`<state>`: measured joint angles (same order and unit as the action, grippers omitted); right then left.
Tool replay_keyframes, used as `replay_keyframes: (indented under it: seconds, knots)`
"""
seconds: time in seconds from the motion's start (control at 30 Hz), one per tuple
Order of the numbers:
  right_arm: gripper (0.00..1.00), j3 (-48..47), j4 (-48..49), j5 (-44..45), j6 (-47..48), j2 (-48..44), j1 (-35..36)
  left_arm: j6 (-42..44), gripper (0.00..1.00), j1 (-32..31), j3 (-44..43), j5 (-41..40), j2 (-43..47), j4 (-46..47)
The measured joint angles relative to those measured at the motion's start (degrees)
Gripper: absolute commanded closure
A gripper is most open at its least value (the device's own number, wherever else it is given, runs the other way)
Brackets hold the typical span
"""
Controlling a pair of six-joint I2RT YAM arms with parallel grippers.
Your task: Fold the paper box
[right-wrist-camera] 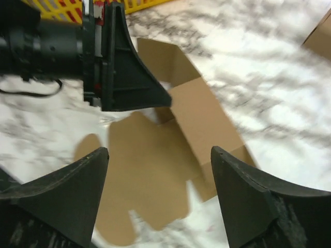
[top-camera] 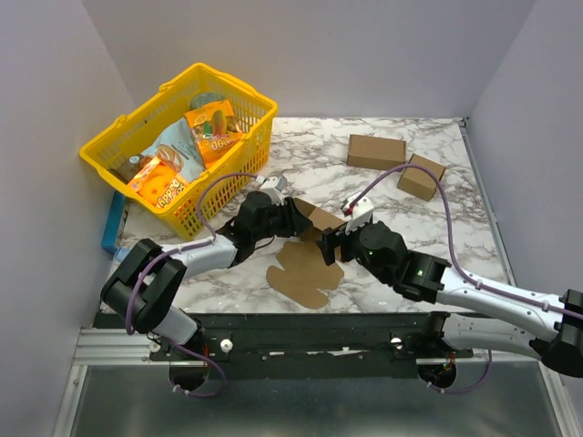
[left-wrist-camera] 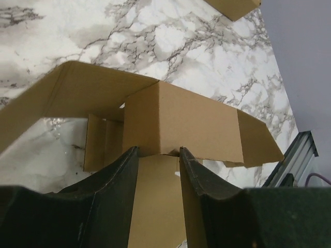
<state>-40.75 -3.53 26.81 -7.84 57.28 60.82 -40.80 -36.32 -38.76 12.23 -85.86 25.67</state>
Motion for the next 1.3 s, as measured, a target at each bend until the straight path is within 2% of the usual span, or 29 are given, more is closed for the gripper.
replay_keyframes:
  seconds: [0.2, 0.37, 0.43, 0.63, 0.73, 0.87, 0.93, 1.1, 1.3]
  knots:
    - [0.12, -2.51, -9.22, -5.35, -31.21, -1.53, 0.00, -0.85, 0.55, -1.01, 4.50, -1.64, 1.31, 2.60]
    - [0.12, 0.96, -8.04, -9.49, -50.99, -2.49, 0.00, -1.42, 0.55, -2.10, 5.46, -3.08, 1.55, 4.31]
    - [0.04, 3.80, -7.04, -9.55, -56.41, -2.67, 0.00, -1.51, 0.55, -2.38, 5.46, -3.58, 1.55, 4.79]
    - [0.00, 9.20, -5.66, -11.30, -64.57, -2.67, -3.69, -1.53, 0.55, -2.60, 5.46, -4.15, 1.88, 5.09]
    - [0.00, 5.97, -6.99, -11.10, -59.28, -1.95, -6.54, -1.46, 0.55, -2.82, 5.46, -4.31, 2.05, 5.05]
    - [0.00, -6.95, -9.75, -12.13, -45.42, 1.22, -8.98, -1.11, 0.55, -2.82, 5.44, -4.42, 2.08, 4.87]
    - [0.00, -10.82, -9.68, -14.69, -38.38, 1.18, -12.70, -0.96, 0.55, -2.82, 5.40, -4.52, 2.08, 4.87]
    - [0.00, -15.96, -12.17, -22.99, -20.63, 4.24, -23.37, -0.63, 0.55, -2.82, 4.81, -4.74, 2.08, 4.61]
    - [0.00, -18.34, -17.25, -28.65, -0.63, 13.57, -24.46, -0.09, 0.55, -2.82, 4.39, -4.76, 2.10, 3.69]
